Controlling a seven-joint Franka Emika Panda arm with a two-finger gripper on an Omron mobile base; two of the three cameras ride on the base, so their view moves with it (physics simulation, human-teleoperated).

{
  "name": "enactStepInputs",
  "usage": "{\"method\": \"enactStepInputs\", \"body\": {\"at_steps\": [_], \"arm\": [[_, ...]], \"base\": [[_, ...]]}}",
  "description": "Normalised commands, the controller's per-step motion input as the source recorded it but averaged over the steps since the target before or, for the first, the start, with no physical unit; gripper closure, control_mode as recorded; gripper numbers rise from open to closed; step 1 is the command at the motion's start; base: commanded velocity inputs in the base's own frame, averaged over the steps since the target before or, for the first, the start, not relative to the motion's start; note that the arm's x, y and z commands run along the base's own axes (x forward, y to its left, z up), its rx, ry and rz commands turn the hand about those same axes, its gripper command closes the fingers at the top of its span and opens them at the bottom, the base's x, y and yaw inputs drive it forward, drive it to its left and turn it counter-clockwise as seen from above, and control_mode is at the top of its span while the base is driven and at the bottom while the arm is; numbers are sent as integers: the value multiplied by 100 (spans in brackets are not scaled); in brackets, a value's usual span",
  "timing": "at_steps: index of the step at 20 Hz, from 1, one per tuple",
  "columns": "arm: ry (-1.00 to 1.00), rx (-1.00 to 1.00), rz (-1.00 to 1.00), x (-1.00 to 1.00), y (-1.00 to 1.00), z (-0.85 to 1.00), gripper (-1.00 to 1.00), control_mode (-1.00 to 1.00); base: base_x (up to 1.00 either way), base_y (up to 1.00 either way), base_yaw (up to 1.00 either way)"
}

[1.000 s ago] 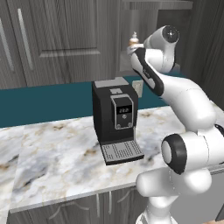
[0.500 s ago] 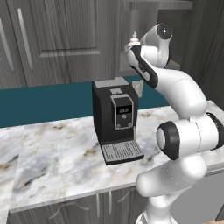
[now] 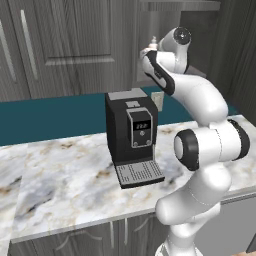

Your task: Locate and retrieve the spray and soap dispenser from the cabinet. Place them next to the sink.

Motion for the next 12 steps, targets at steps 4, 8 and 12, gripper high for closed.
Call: {"method": "enactStepInputs", "body": {"at_steps": [4,8,12], "arm": [[0,0,0,33,0,-4,-100,-100],[0,0,0,30,0,-3,-100,-100],[0,0,0,29,0,-7,-100,-100]], "base": [[0,0,0],[0,0,0],[0,0,0]]}}
